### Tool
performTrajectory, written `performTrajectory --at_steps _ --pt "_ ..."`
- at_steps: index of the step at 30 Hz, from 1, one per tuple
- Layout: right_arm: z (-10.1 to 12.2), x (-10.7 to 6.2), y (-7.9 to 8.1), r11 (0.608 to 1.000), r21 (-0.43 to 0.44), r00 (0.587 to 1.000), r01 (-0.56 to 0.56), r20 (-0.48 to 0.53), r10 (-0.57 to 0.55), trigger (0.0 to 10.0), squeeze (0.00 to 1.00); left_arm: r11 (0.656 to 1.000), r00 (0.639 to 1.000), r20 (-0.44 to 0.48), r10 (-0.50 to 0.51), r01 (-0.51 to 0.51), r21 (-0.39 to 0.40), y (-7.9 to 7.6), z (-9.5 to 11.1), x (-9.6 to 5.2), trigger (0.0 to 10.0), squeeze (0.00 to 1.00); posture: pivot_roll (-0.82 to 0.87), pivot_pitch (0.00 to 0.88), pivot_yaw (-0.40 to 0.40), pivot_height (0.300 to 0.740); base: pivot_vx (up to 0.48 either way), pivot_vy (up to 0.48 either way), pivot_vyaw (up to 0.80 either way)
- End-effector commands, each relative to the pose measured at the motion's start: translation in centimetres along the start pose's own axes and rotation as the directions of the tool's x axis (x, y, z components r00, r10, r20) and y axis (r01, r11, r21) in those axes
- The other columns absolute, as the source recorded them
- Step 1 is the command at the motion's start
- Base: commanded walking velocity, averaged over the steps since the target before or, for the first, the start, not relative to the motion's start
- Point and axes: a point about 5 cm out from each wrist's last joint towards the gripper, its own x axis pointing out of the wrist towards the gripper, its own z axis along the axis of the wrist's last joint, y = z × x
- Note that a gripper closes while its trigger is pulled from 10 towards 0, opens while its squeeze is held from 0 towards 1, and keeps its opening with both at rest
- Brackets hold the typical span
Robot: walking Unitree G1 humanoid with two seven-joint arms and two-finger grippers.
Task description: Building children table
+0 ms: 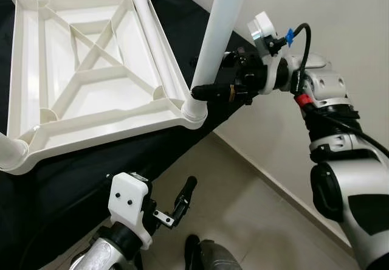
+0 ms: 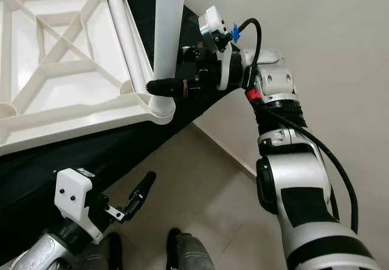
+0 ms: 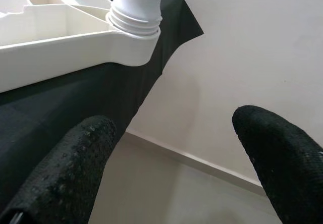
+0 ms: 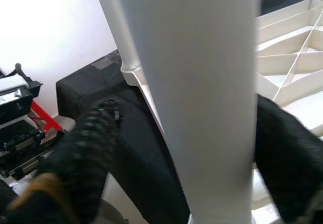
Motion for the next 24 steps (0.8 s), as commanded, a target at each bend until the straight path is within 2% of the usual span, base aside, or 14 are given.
performTrajectory --at_steps 1,10,14,16,17,19,20,21,22,23,24 --pt "1.2 -0.1 -0.1 0.998 -0.051 1.000 -0.030 0.009 0.030 0.0 0.00 1.000 1.000 -0.023 -0.003 0.003 0.001 -0.2 -0.2 -0.3 10.0 0.00 0.12 0.309 -0.150 0.740 0.000 0.000 0.00" --pt "3.0 -0.8 -0.7 0.992 -0.125 1.000 0.011 0.024 -0.008 0.0 0.00 1.000 1.000 -0.013 -0.001 0.002 0.010 -0.2 -0.1 0.2 10.0 0.00 0.10 0.282 -0.155 0.740 0.000 0.000 0.00" --pt "3.6 -1.7 -1.0 0.987 -0.154 0.999 0.042 0.000 -0.042 0.0 0.00 1.000 1.000 -0.004 -0.002 0.002 0.019 0.1 -0.2 0.7 10.0 0.00 0.08 0.253 -0.149 0.740 0.000 0.000 0.00" --pt "3.9 -2.0 -1.2 0.980 -0.185 0.995 0.072 -0.057 -0.083 0.0 0.00 1.000 1.000 0.001 -0.008 0.008 0.024 0.5 -0.3 1.3 10.0 0.00 0.06 0.239 -0.149 0.740 0.000 0.000 0.00" --pt "3.9 -2.0 -1.2 0.980 -0.185 0.995 0.072 -0.057 -0.083 0.0 0.00 1.000 1.000 0.001 -0.008 0.008 0.024 0.5 -0.3 1.3 10.0 0.00 0.06 0.239 -0.149 0.740 0.000 0.000 0.00" --pt "3.9 -2.7 -1.5 0.967 -0.195 0.980 0.167 -0.071 -0.184 0.0 0.00 1.000 1.000 0.006 -0.013 0.013 0.025 0.8 -0.7 2.0 10.0 0.00 0.04 0.195 -0.177 0.740 0.000 0.000 0.00" --pt "3.9 -2.7 -1.5 0.967 -0.195 0.980 0.167 -0.071 -0.184 0.0 0.00 1.000 1.000 0.006 -0.013 0.013 0.025 0.8 -0.7 2.0 10.0 0.00 0.04 0.195 -0.177 0.740 0.000 0.000 0.00" --pt "2.7 -3.6 -1.9 0.929 -0.165 0.938 0.332 -0.047 -0.344 0.0 0.00 1.000 1.000 0.012 -0.009 0.009 0.027 1.2 -1.1 2.7 10.0 0.00 0.04 0.152 -0.206 0.740 0.000 0.000 0.00" --pt "2.7 -3.6 -1.9 0.929 -0.165 0.938 0.332 -0.047 -0.344 0.0 0.00 1.000 1.000 0.012 -0.009 0.009 0.027 1.2 -1.1 2.7 10.0 0.00 0.04 0.152 -0.206 0.740 0.000 0.000 0.00" --pt "1.9 -4.0 -1.9 0.900 -0.142 0.906 0.412 -0.036 -0.421 0.0 0.00 1.000 1.000 0.016 -0.005 0.005 0.027 1.3 -1.2 3.0 10.0 0.00 0.04 0.142 -0.212 0.740 0.000 0.000 0.00" --pt "0.5 -4.0 -2.2 0.812 -0.111 0.817 0.573 0.003 -0.576 0.0 0.00 1.000 1.000 0.017 -0.001 0.001 0.029 1.5 -1.5 3.4 10.0 0.00 0.06 0.108 -0.234 0.740 0.000 0.000 0.00"
